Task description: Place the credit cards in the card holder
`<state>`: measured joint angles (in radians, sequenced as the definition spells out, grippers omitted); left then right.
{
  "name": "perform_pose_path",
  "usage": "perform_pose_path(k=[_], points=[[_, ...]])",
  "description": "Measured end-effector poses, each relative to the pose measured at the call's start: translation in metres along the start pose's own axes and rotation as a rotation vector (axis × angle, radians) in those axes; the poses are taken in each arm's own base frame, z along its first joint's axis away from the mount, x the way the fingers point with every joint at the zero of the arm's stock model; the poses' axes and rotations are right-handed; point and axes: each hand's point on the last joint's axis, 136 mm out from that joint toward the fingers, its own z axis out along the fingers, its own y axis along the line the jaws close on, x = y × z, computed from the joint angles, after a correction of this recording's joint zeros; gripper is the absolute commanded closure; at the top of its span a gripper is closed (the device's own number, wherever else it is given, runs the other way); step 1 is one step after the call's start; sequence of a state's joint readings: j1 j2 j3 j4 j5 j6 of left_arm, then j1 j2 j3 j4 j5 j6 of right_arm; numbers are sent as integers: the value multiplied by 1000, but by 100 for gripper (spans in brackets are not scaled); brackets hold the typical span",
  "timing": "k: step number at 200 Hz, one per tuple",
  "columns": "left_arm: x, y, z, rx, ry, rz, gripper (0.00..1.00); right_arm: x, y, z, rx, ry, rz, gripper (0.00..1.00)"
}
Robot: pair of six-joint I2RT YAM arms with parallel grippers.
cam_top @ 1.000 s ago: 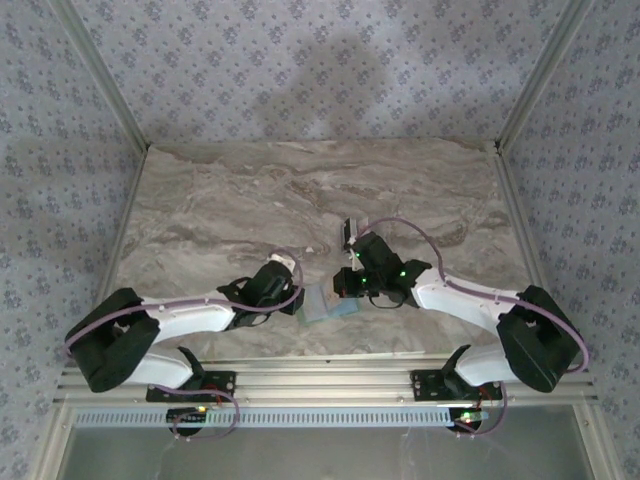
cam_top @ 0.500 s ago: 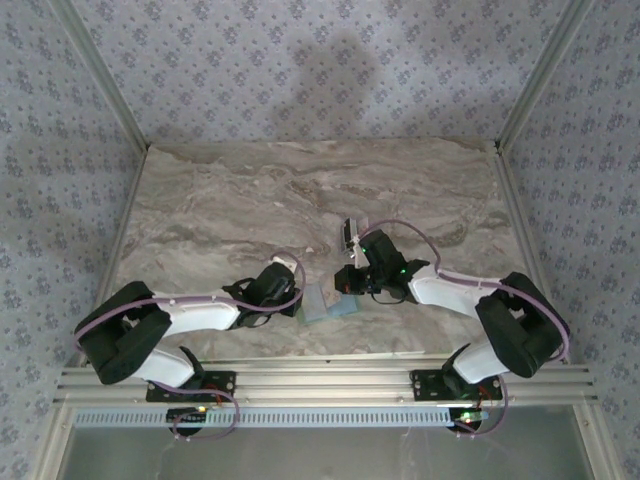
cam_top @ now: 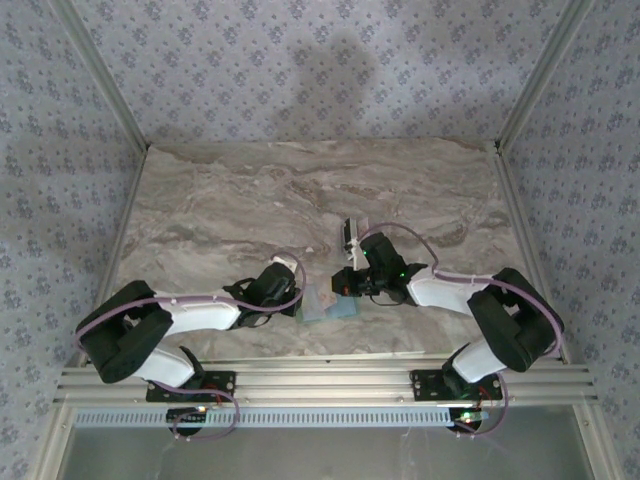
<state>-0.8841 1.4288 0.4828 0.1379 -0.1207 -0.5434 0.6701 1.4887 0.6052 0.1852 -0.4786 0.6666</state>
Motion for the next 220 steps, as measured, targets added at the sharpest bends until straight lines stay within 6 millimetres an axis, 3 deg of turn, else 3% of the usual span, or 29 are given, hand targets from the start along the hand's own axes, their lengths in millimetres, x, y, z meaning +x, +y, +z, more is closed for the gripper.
perform_pose_path(k=[80,220], points=[[-1,-1,1,3,-6,-1,75,5,-9,7,5,22,36,100],[-1,-2,7,3,-11,-8,78,4,-5,20,-42,21,53,100]])
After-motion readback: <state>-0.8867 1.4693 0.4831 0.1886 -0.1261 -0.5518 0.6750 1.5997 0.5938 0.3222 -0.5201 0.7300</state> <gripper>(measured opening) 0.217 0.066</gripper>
